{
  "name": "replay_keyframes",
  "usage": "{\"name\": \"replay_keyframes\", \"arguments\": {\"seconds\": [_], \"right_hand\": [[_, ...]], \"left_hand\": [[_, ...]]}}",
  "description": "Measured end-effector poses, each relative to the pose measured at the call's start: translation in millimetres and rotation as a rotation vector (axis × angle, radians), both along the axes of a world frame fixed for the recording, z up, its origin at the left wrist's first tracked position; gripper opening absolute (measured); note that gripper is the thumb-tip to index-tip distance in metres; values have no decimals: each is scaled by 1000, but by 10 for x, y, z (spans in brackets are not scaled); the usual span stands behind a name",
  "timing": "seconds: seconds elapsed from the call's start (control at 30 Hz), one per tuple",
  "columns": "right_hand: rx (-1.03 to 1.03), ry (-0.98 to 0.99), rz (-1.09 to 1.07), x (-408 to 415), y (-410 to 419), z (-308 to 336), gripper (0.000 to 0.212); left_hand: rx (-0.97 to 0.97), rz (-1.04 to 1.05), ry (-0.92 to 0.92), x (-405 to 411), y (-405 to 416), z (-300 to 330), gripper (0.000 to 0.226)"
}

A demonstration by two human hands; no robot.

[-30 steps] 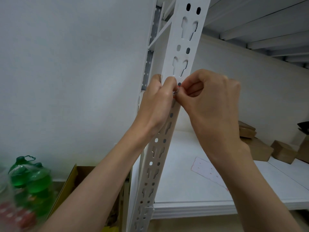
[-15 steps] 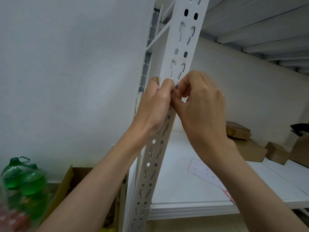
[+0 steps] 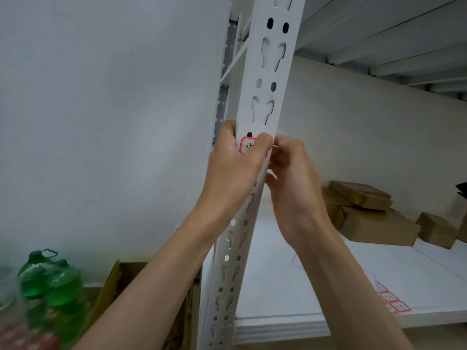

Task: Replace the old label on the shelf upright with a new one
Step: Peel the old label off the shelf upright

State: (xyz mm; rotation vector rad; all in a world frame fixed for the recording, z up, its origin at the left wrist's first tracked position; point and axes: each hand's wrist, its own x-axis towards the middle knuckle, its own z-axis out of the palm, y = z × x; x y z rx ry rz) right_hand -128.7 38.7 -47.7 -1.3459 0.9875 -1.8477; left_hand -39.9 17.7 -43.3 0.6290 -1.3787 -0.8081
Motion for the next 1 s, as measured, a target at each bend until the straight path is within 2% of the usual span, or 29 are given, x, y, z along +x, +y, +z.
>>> {"name": "replay_keyframes", "arguments": {"seconds": [0.17, 0.27, 0.37, 0.47, 0.8, 0.93, 1.0], "right_hand": [[50, -94, 145, 56, -29, 21, 35], [92, -148, 234, 62, -56, 28, 28], [106, -171, 318, 46, -56, 26, 30], [107, -163, 370, 30, -62, 15, 34], [78, -141, 378, 30, -96, -21, 36], [88, -135, 383, 32, -99, -21, 34], [92, -124, 378, 23, -109, -25, 33]], "left_hand": [[18, 56, 46, -73, 12, 16, 14], [18, 76, 73, -99, 2, 31, 9], [29, 42, 87, -102, 2, 51, 3], [36, 6, 84, -83, 4, 45, 6], [75, -75, 82, -48, 7, 34, 23], [109, -140, 102, -22, 1, 65, 7], [104, -144, 98, -22, -6, 65, 8]]}}
